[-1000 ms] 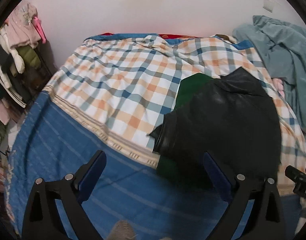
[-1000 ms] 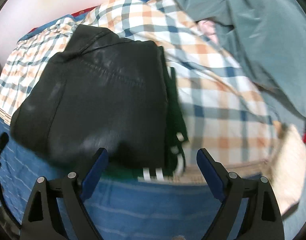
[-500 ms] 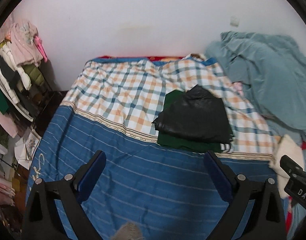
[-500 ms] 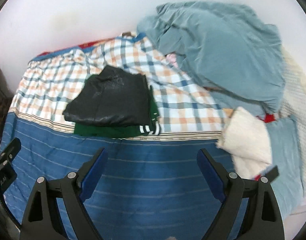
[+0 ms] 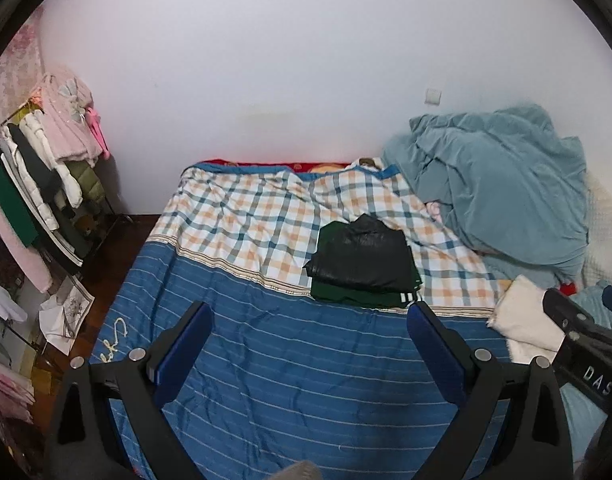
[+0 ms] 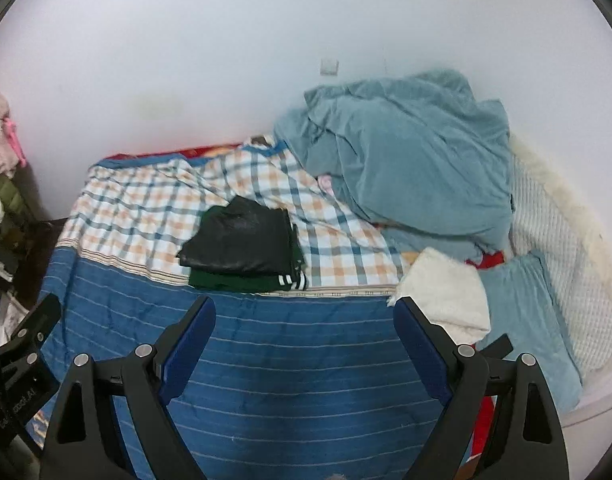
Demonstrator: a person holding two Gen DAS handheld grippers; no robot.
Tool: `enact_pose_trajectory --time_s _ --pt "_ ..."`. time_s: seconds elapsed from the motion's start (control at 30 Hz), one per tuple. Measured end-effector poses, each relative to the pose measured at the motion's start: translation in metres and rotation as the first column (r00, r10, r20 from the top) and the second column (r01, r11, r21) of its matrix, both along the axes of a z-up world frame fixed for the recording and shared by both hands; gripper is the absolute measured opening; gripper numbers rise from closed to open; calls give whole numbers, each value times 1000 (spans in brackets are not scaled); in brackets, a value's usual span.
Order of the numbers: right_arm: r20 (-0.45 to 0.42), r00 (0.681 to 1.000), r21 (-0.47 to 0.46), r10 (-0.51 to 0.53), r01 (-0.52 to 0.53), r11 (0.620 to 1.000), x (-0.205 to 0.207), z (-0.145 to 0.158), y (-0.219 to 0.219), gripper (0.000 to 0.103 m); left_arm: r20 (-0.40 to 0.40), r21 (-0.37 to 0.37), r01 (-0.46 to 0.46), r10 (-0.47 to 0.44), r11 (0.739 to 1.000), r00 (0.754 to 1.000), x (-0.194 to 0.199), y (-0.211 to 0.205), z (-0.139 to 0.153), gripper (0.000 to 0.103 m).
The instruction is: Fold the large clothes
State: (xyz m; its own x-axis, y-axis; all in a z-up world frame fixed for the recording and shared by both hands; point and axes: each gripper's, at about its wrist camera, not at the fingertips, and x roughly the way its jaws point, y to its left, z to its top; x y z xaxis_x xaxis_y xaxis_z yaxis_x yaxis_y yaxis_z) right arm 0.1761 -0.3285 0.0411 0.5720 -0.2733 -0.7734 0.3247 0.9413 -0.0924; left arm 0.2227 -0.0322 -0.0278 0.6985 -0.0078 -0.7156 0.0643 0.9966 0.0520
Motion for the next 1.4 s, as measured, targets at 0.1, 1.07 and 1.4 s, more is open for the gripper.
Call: enact_pose_trajectory --time_s 0.1,1.07,1.4 --pt "22 1000 3 22 -22 1000 -27 25 7 92 24 7 9 -9 1000 1000 -16 0 15 100" --pt "169 984 -34 53 -48 998 -143 107 6 99 131 -23 -19 22 1000 991 -99 -2 57 103" --pt "166 985 -29 54 -50 998 -149 113 7 99 139 -19 -4 7 1000 990 -106 -10 61 103"
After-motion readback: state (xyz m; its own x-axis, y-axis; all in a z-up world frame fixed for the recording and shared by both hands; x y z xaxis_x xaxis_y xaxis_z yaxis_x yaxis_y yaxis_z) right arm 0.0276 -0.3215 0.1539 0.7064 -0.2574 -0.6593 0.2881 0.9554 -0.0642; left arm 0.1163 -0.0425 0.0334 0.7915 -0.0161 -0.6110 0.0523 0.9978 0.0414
